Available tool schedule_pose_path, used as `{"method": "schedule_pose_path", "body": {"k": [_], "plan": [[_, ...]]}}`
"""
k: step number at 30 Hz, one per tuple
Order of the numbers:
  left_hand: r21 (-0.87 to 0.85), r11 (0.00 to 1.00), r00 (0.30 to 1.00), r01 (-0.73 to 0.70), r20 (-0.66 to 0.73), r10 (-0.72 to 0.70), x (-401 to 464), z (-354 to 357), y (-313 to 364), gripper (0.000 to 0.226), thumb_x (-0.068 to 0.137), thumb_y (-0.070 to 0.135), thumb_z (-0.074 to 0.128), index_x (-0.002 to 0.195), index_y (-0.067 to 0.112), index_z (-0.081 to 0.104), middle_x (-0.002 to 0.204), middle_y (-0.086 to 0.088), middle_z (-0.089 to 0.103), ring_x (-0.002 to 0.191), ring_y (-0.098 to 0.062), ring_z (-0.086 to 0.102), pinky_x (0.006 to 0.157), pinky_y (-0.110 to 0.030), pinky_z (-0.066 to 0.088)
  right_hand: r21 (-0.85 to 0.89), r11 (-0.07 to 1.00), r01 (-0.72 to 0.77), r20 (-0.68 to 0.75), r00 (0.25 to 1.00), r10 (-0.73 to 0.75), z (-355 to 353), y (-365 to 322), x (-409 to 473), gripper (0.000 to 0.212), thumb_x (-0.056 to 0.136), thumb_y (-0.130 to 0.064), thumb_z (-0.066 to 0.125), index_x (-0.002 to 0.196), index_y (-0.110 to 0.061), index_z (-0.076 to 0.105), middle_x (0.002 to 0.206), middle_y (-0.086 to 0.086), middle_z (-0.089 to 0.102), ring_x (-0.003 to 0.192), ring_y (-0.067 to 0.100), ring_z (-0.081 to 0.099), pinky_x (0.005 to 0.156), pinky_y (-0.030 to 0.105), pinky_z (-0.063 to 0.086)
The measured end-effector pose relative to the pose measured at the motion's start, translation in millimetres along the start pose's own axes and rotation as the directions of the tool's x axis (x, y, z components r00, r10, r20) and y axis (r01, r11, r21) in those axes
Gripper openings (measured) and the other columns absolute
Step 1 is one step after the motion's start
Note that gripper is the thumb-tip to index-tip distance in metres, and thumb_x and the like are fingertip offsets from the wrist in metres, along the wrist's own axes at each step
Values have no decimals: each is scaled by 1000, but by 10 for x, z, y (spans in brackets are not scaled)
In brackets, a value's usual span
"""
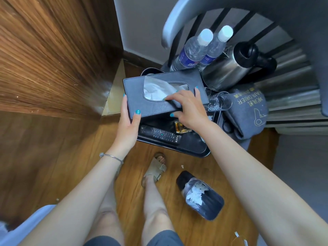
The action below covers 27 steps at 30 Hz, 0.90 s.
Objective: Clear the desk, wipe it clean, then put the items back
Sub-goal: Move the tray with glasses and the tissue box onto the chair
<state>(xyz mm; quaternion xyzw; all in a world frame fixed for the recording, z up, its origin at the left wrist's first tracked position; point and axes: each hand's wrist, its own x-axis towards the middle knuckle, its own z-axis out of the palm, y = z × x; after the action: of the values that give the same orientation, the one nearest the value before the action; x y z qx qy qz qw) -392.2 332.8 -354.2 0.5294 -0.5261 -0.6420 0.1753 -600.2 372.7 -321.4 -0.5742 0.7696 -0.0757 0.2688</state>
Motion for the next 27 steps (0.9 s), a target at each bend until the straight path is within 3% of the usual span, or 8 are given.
{"method": "schedule_pose_path", "body": {"k": [5, 8, 11, 14, 17, 20, 23, 27], "plan": [[44, 999, 1000, 20, -10, -19, 35, -53, -31, 64, 101, 31, 46, 152, 36, 7, 154, 14, 27, 136, -2, 33, 100, -12, 30, 2, 999, 40, -41, 998, -40, 46, 46, -40, 54, 76, -18, 80, 124, -33, 60, 119, -9, 55, 130, 16, 41, 118, 47, -6], [46, 999, 1000, 17, -26, -16, 56, -64, -20, 66, 99, 31, 51, 152, 35, 12, 155, 9, 27, 139, -5, 31, 112, -28, 31, 1, 999, 45, -62, 997, -44, 59, 68, -97, 61, 76, -20, 80, 131, -31, 56, 131, -8, 52, 141, 18, 32, 118, 49, -4], [51, 998, 1000, 21, -23, -20, 64, -73, -18, 71, 96, 33, 55, 152, 35, 12, 155, 10, 28, 138, -4, 31, 115, -38, 32, 30, 1000, -1, -66, 998, 3, 49, 69, -151, 66, 79, -21, 78, 138, -29, 50, 149, -4, 41, 145, 16, 24, 118, 46, -3], [59, 998, 998, 30, -49, -28, 29, -78, -24, 74, 93, 31, 57, 153, 33, 13, 155, 12, 27, 139, -1, 28, 115, -41, 32, 159, 984, -76, -83, 993, 90, 60, 35, -250, 65, 82, -17, 75, 140, -27, 47, 158, -2, 28, 147, 14, 21, 121, 43, 0], [50, 995, 993, 85, -80, -81, -80, -66, -37, 74, 95, 28, 57, 154, 27, 12, 158, 9, 23, 141, -3, 25, 116, -43, 30, 285, 949, -131, -122, 978, 171, 115, -9, -452, 60, 85, -11, 70, 139, -25, 48, 159, -5, 27, 146, 15, 25, 121, 41, 16], [88, 987, 989, 132, -74, -126, -256, -50, -54, 65, 95, 27, 56, 152, 25, 23, 155, 6, 31, 137, -7, 33, 112, -34, 33, 343, 929, -138, -135, 972, 194, 202, -54, -745, 60, 85, -6, 68, 139, -25, 49, 157, -7, 30, 144, 13, 28, 117, 37, 28], [123, 978, 985, 168, -47, -164, -428, -55, -71, 57, 96, 25, 55, 148, 23, 32, 149, 4, 40, 129, -4, 39, 102, -23, 32, 332, 939, -93, -140, 979, 146, 339, -143, -1071, 61, 84, -3, 66, 139, -24, 50, 155, -7, 32, 143, 10, 30, 116, 32, 28], [228, 964, 990, 135, -4, -138, -690, -97, -162, 54, 95, 23, 57, 145, 22, 37, 145, 8, 44, 129, -3, 41, 107, -28, 35, 383, 900, -207, -3, 974, 225, 570, -349, -1411, 58, 88, -10, 64, 142, -25, 47, 154, -7, 35, 142, 6, 29, 119, 38, 25]]}}
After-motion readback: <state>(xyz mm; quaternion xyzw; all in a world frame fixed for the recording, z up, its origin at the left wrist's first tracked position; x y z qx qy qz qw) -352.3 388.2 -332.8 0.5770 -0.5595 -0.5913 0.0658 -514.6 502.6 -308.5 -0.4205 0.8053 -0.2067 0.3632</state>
